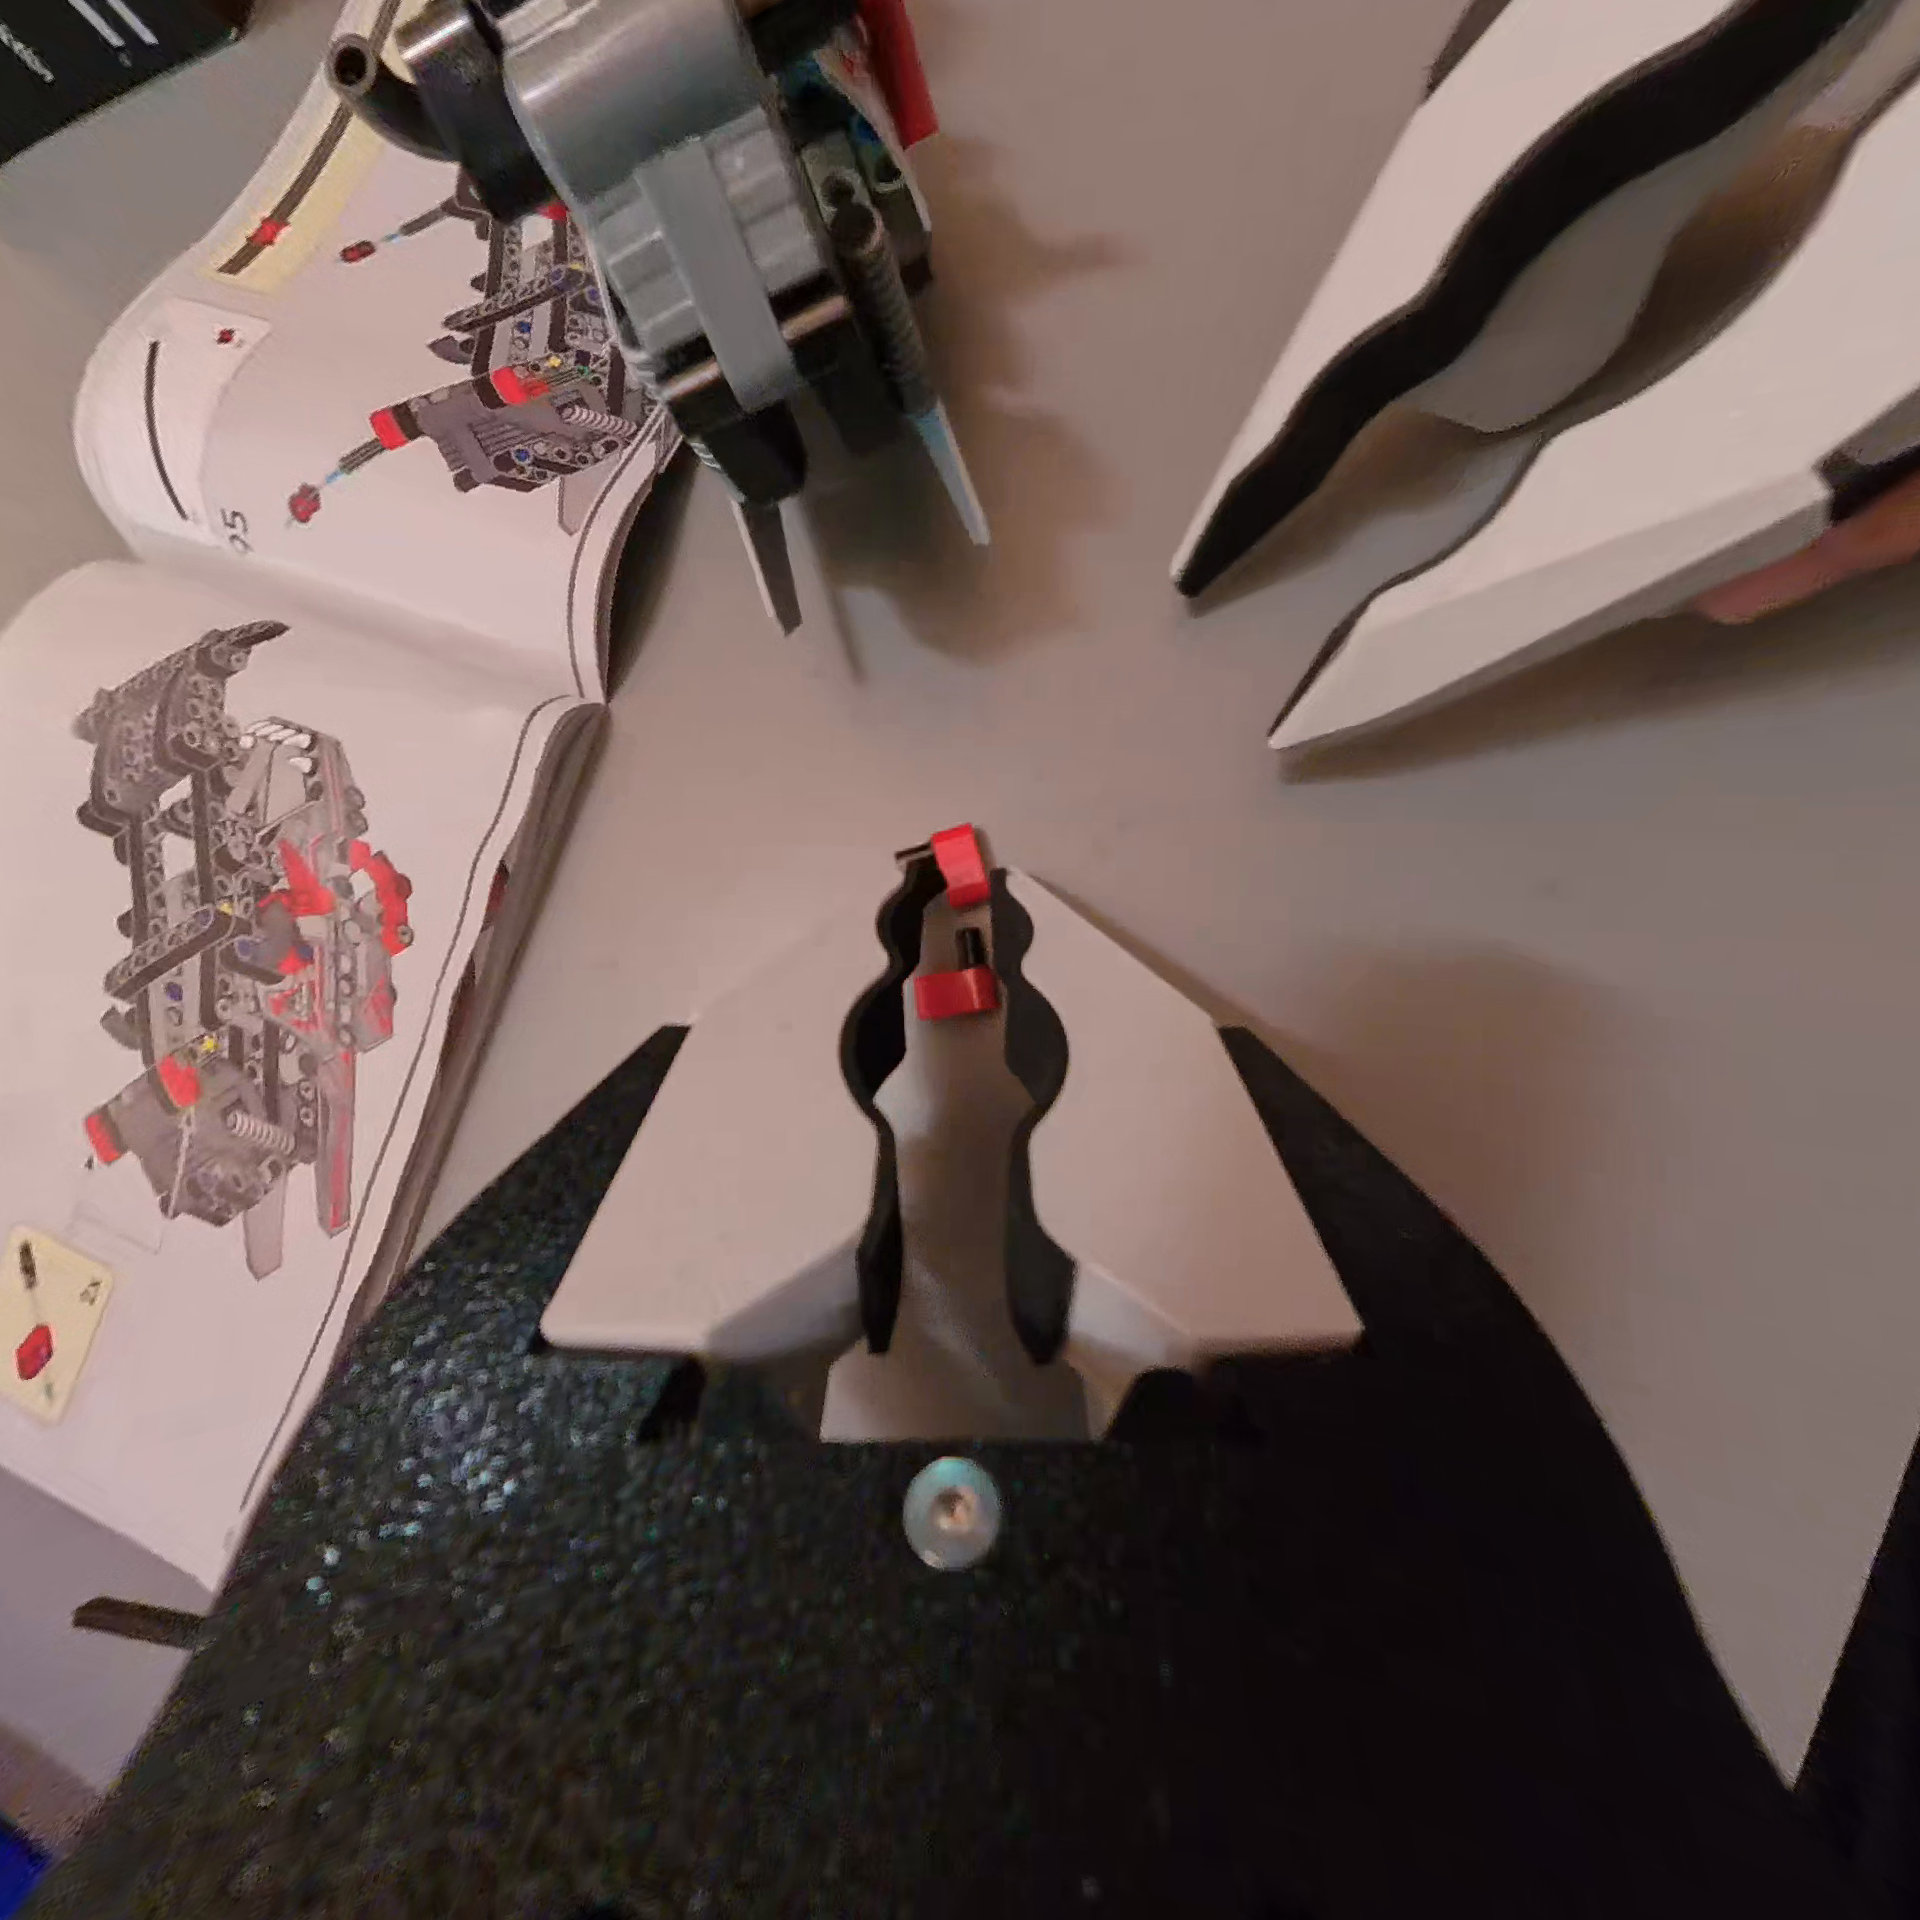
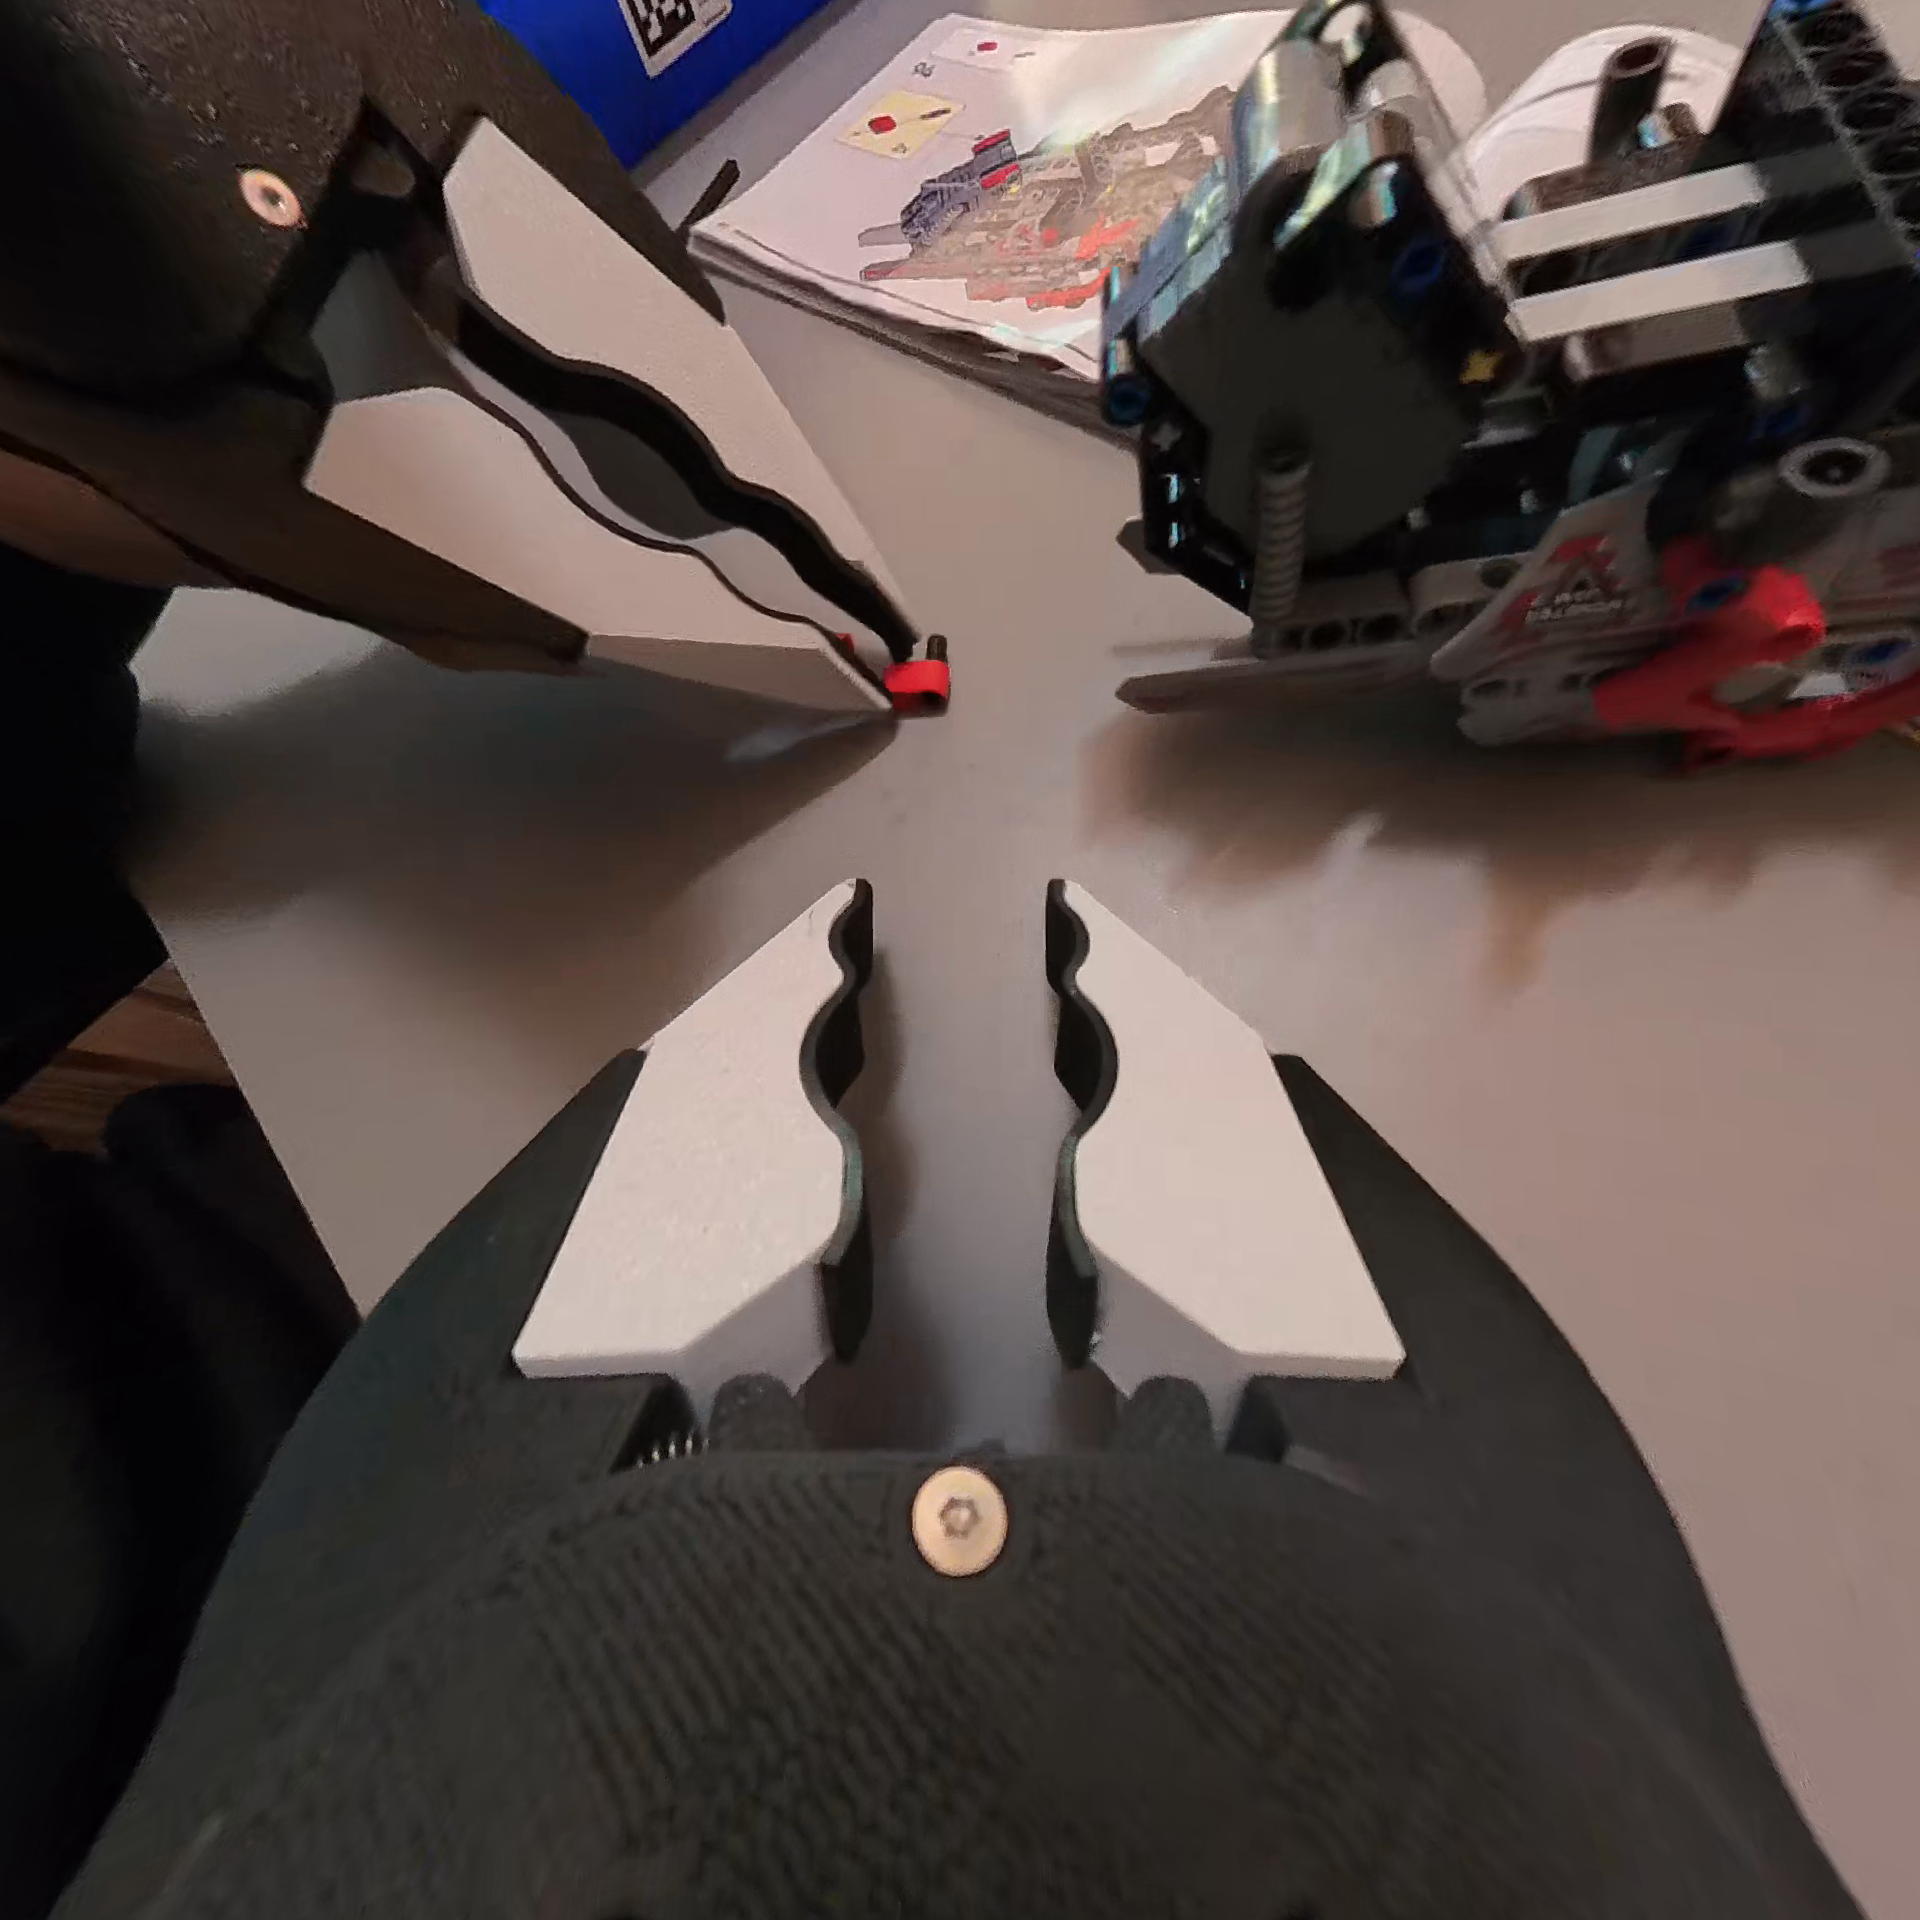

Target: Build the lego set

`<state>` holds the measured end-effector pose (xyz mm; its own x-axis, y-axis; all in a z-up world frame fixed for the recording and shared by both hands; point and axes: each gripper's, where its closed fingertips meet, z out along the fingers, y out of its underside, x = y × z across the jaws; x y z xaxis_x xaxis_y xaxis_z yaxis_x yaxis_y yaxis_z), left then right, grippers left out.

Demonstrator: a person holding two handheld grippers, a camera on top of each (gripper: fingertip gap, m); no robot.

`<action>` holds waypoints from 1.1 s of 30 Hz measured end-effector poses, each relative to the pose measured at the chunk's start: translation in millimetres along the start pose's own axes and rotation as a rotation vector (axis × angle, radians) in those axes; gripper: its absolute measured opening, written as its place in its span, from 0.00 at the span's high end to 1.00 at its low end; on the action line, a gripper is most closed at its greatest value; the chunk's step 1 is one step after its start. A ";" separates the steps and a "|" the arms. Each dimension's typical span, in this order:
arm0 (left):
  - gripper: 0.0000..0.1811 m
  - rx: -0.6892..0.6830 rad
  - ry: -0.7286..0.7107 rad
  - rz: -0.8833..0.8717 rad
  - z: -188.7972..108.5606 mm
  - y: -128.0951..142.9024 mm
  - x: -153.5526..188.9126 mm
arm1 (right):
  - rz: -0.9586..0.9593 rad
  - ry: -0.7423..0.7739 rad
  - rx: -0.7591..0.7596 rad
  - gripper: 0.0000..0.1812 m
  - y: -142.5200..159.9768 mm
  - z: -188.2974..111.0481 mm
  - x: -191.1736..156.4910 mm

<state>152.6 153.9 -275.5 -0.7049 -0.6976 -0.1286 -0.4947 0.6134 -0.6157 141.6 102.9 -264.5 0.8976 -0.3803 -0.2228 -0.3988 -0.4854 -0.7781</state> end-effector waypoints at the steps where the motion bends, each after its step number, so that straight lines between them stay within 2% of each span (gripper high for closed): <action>1: 0.93 -0.012 0.001 -0.013 2.0 1.5 -0.4 | 0.010 -0.001 0.007 0.82 -0.6 -0.9 0.2; 4: 0.93 -0.017 0.004 -0.030 2.8 1.8 -0.6 | 0.039 -0.021 0.031 0.82 -3.1 -3.4 -0.9; 6: 1.00 -0.003 0.009 -0.015 4.9 0.6 1.2 | 0.067 -0.033 0.052 0.82 -5.5 -6.2 -0.7; 10: 1.00 0.029 0.009 -0.077 6.6 -1.6 -0.2 | 0.111 -0.047 0.095 0.82 -10.2 -11.1 0.8; 12: 0.88 0.029 0.032 -0.136 4.1 -1.6 0.9 | 0.120 -0.043 0.098 0.81 -8.8 -13.2 2.7; 16: 0.87 0.024 0.003 -0.182 1.4 -3.2 -1.2 | 0.131 -0.049 0.115 0.81 -8.5 -17.3 3.9; 21: 0.91 0.015 -0.021 -0.222 10.7 -5.5 -5.4 | 0.138 -0.063 0.123 0.81 -9.4 -17.6 3.4; 23: 0.95 0.025 -0.033 -0.235 12.4 -6.7 -8.8 | 0.136 -0.065 0.123 0.81 -9.5 -17.6 2.9; 27: 0.97 0.038 -0.062 -0.153 10.3 -6.6 -9.4 | 0.175 -0.083 0.136 0.82 -11.1 -17.4 1.1; 30: 0.97 0.225 -0.117 -0.011 -8.9 -30.1 -2.3 | 0.270 -0.077 0.220 0.80 -21.7 -18.2 3.7; 32: 0.97 0.407 -0.165 0.116 -28.1 -54.1 9.1 | 0.338 -0.162 0.278 0.71 -29.9 -20.2 -6.8; 33: 0.97 0.491 -0.200 0.174 -37.6 -64.2 14.2 | 0.378 -0.202 0.311 0.71 -34.9 -22.0 -10.2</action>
<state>155.2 118.5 -208.5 -0.6207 -0.6879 -0.3762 -0.0511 0.5143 -0.8561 142.2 106.4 -222.2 0.7326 -0.3093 -0.6063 -0.6545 -0.0757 -0.7522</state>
